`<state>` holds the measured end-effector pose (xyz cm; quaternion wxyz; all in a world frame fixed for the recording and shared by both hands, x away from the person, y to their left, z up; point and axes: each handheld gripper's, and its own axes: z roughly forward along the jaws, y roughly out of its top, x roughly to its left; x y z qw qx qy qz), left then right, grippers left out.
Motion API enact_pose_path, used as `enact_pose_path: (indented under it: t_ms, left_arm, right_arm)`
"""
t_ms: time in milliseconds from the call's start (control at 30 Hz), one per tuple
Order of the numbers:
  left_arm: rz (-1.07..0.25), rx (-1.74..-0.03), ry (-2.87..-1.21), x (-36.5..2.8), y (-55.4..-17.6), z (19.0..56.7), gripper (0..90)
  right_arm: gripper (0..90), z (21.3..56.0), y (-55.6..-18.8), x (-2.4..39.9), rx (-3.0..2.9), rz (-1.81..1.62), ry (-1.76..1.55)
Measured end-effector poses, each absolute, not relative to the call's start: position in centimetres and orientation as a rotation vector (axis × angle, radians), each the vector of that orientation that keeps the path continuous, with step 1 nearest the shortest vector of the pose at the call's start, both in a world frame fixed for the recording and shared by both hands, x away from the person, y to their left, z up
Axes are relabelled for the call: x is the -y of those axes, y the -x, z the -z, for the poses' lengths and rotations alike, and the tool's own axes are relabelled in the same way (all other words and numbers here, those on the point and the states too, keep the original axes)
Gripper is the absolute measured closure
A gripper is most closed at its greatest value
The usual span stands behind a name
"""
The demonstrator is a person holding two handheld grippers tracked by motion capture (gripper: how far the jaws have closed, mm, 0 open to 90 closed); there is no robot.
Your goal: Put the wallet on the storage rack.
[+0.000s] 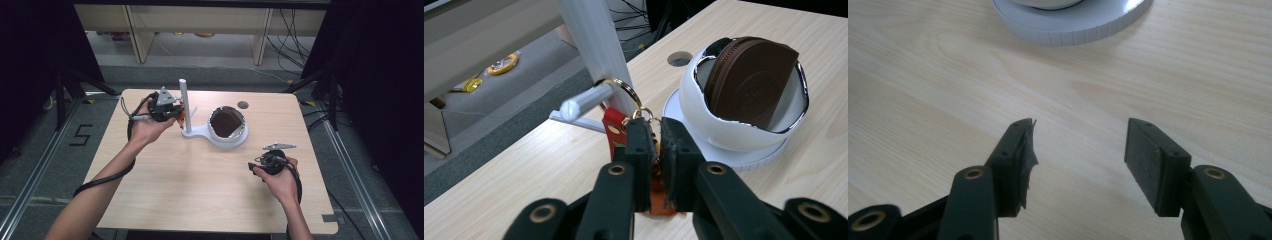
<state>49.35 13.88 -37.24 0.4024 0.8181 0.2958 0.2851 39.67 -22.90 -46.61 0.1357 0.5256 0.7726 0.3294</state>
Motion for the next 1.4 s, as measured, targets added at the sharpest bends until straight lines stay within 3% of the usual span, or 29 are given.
enact_pose_path:
  t_ms: [267,500,833,1400]
  left_arm:
    - [-0.708,-0.725,-2.052,-15.0,-47.6,38.0,61.2]
    - [-0.694,-0.768,-2.018,-17.2,-45.7,38.9,51.5]
    - [-0.692,-0.835,-1.951,-21.1,-43.6,41.3,43.2]
    - [-0.683,-0.991,-1.824,-26.3,-39.4,48.2,40.5]
  right_arm:
    - [45.2,46.8,-39.6,23.2,-2.234,-0.960,-1.497]
    - [45.2,47.0,-39.3,23.2,-2.206,-0.967,-1.557]
    - [44.8,47.8,-39.1,23.8,-2.182,-0.994,-1.504]
    - [44.4,49.2,-38.3,24.7,-2.112,-1.045,-1.453]
